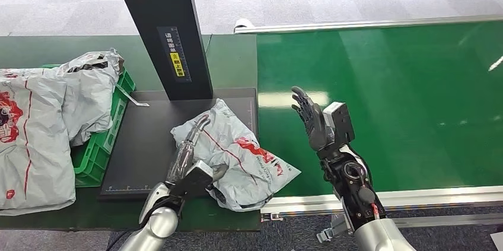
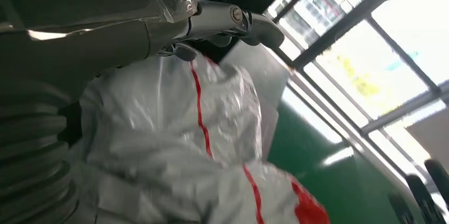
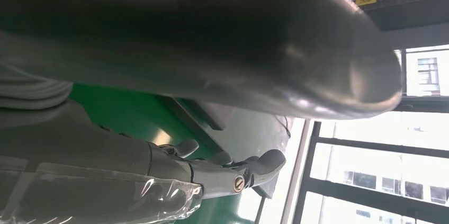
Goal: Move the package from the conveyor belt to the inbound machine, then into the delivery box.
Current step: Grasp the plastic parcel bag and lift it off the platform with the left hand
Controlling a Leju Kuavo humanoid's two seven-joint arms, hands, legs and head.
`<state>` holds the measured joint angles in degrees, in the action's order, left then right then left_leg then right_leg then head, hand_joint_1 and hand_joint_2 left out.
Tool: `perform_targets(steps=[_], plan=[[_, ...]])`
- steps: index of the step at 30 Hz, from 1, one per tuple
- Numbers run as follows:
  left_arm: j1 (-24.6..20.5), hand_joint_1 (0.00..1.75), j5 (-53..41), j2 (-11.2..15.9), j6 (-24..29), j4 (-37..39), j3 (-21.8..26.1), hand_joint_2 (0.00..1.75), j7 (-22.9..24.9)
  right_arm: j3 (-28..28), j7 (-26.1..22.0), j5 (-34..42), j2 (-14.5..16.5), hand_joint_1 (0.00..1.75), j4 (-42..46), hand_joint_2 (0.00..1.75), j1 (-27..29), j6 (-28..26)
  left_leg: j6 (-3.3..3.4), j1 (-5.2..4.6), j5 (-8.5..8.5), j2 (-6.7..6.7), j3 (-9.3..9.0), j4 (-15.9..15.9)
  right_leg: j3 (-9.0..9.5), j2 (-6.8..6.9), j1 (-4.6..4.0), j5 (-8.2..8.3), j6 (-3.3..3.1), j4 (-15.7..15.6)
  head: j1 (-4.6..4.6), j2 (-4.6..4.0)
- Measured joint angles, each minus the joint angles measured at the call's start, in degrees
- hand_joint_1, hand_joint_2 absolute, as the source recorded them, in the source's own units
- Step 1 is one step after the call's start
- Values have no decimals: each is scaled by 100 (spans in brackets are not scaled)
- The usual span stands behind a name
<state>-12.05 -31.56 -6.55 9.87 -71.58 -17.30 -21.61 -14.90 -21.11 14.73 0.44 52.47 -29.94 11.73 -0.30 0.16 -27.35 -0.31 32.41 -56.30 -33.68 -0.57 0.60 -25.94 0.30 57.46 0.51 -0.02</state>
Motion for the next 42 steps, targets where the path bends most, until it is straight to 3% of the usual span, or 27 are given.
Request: perform_targets(steps=[4,8,12,24,25,28,29,33,42], plan=[[11,0,4,70,-660,-50,-270,175,150,30,13,-326,-41,0,-17,0,18,-90,0,0,0,-2,0,-1,-1,1,1,0,0,0,1,0],[6,0,-60,114,-753,-71,-414,175,230,74,13,-439,-82,0,-4,0,83,-112,1,0,-1,-1,1,0,-2,1,0,0,0,0,2,0],[-12,0,-209,141,-787,-70,-478,175,339,90,18,-500,-105,0,23,175,116,-127,0,0,-1,-1,-1,0,-2,0,0,0,0,0,1,0],[-492,0,-1636,180,-949,500,-800,175,945,356,222,-1104,-102,0,413,175,328,-126,0,0,0,-3,-4,0,6,3,0,0,0,0,2,0],[-525,21,-1699,180,-932,553,-821,175,964,376,221,-1155,-101,0,443,175,353,-126,0,0,0,-3,-5,0,7,4,0,0,0,0,2,0],[-608,137,-1768,168,-836,695,-842,175,968,453,211,-1270,-98,0,544,175,454,-126,0,0,0,-4,-7,0,10,4,0,0,0,0,2,0],[-627,159,-1772,165,-810,727,-842,175,964,478,208,-1287,-98,0,574,175,486,-126,0,0,0,-4,-8,0,12,4,0,0,0,0,1,0],[-678,175,-1772,157,-601,786,-813,175,950,562,204,-1357,-93,0,698,175,601,-126,0,0,0,-3,-16,0,19,3,0,0,0,0,2,0],[-619,175,-1487,91,378,714,-520,175,591,666,172,-1449,-83,0,869,175,710,-49,0,0,0,-1,-19,0,21,3,0,0,0,0,1,0]])
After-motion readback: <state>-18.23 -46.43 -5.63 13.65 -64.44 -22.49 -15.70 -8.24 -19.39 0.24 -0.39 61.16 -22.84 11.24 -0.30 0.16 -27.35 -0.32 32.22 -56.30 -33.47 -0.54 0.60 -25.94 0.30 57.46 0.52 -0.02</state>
